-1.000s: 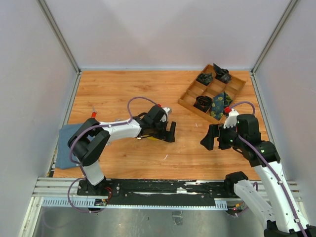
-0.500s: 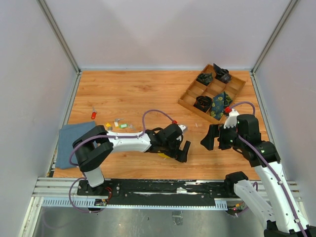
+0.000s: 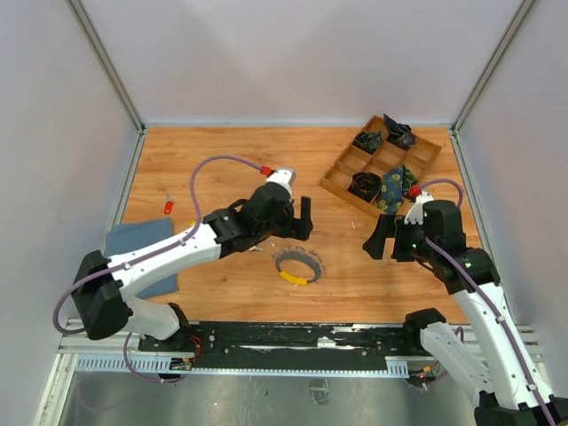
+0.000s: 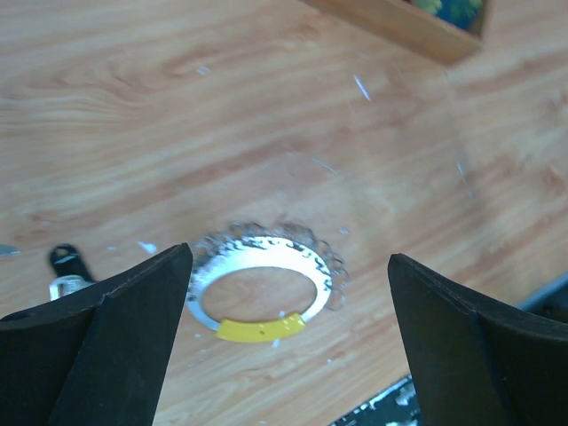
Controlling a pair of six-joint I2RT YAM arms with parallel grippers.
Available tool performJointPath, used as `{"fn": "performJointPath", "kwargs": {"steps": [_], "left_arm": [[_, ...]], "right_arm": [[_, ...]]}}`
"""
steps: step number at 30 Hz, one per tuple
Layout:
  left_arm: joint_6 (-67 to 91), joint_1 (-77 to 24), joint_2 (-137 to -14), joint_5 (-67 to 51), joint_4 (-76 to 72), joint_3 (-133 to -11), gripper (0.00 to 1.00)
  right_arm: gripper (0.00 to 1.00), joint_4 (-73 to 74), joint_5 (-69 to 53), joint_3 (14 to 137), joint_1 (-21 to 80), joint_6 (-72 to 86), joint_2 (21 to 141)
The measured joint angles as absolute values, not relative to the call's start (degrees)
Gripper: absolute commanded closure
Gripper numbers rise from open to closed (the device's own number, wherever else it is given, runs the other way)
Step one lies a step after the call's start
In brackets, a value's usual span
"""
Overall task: Put the keys on the keyring
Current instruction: Move the keyring to the center of the board.
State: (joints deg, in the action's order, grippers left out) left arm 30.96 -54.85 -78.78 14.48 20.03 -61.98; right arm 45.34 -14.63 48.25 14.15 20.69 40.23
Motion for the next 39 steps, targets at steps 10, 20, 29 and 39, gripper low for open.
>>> {"fn": "performJointPath", "kwargs": {"steps": [10, 20, 29, 39], "left_arm": [[29.87, -48.93, -68.69, 18.20, 24.75, -56.69, 0.03], [30.94, -44.80, -55.35, 18.35, 26.09, -48.25, 0.00], [33.76, -44.69, -48.90, 19.16, 27.03, -43.24, 0.07], [35.75, -44.69, -48.73, 17.34, 27.07, -39.79, 0.17]], "right_arm": [[0.07, 43.18, -14.35, 48.31, 14.15, 19.05, 46.81], [0.13, 40.75, -9.37, 50.11, 29.74, 19.40, 57.80], [0.36, 35.94, -4.82, 50.83, 42.22, 20.84, 69.14], [0.47, 31.92, -3.95, 55.70, 48.38, 21.43, 80.31]]}}
